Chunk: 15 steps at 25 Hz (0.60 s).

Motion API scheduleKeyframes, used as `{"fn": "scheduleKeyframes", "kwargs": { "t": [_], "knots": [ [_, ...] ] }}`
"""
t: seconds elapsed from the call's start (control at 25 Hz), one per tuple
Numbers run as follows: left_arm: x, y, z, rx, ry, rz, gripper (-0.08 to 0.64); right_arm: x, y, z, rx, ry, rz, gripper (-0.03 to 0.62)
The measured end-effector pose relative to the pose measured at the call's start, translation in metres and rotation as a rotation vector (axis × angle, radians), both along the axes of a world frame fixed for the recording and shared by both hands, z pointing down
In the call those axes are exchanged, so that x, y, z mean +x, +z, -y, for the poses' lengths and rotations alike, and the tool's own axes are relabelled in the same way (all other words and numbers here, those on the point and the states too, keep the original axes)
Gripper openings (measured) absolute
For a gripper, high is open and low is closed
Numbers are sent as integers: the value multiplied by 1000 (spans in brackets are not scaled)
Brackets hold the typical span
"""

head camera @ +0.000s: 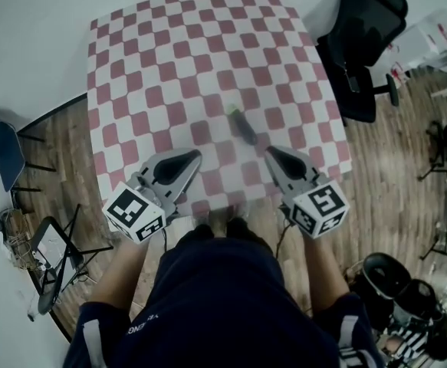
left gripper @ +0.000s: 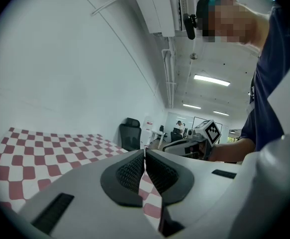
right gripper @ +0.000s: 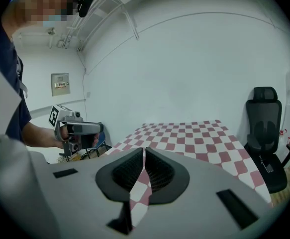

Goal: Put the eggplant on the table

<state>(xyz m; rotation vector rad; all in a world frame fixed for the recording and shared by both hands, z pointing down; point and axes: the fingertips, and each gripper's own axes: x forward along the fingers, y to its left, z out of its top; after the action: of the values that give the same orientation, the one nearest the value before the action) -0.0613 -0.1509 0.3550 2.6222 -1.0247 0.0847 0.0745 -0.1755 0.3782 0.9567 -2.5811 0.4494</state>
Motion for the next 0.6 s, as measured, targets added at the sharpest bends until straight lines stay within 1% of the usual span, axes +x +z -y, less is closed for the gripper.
{"fn": "scheduleKeyframes", "kwargs": {
  "t": [0.32,0.6],
  "knots": [
    [2,-20,-5,37,18,-13,32,-12,-31,-18,50,-4,34,20],
    [8,-24,-4,44,31,-16,32,-14,-37,-20,60,2,44,17]
  ]
}}
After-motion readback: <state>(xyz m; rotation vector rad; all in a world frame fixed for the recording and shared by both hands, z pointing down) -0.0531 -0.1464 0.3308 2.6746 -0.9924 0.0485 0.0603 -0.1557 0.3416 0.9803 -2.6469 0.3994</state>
